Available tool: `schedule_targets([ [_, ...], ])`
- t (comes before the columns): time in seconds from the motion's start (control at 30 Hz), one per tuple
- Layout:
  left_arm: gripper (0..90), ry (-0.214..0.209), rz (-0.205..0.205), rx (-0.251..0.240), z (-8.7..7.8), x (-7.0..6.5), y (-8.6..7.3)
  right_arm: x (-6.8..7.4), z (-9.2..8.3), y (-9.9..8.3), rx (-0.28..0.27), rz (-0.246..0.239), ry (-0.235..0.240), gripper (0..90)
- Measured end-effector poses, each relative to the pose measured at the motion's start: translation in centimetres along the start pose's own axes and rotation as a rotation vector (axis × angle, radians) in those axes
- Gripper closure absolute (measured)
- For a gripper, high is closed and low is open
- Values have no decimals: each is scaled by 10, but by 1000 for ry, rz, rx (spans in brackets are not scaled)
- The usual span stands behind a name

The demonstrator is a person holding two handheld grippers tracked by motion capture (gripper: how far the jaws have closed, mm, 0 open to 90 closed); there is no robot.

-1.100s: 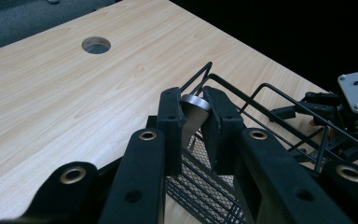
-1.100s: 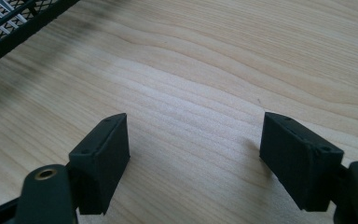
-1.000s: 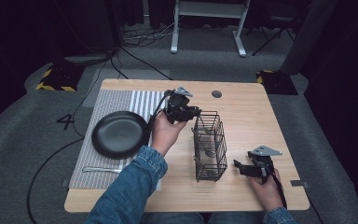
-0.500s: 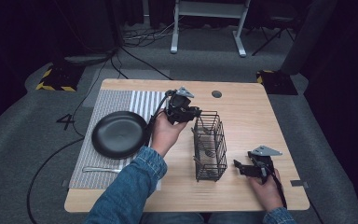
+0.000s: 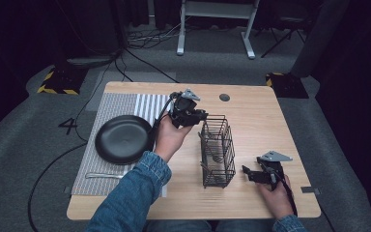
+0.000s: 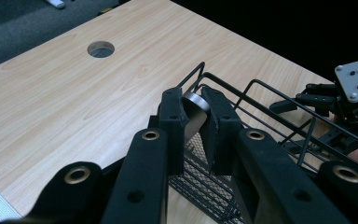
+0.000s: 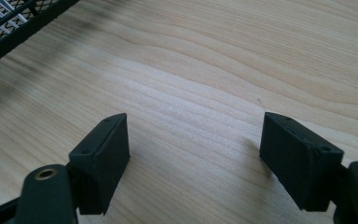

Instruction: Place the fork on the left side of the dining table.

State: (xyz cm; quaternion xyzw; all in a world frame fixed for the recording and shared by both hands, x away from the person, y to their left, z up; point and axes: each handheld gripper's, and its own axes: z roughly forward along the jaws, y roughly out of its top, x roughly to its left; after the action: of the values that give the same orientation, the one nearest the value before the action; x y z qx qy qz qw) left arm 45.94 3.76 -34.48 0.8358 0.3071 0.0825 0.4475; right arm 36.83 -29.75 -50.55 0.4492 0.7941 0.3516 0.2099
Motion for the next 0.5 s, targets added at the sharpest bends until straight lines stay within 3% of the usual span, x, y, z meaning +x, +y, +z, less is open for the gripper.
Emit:
schedule_targets([
  [0.5, 824, -11, 36, -30, -15, -7, 11, 0, 0, 0, 0, 0, 0, 242],
])
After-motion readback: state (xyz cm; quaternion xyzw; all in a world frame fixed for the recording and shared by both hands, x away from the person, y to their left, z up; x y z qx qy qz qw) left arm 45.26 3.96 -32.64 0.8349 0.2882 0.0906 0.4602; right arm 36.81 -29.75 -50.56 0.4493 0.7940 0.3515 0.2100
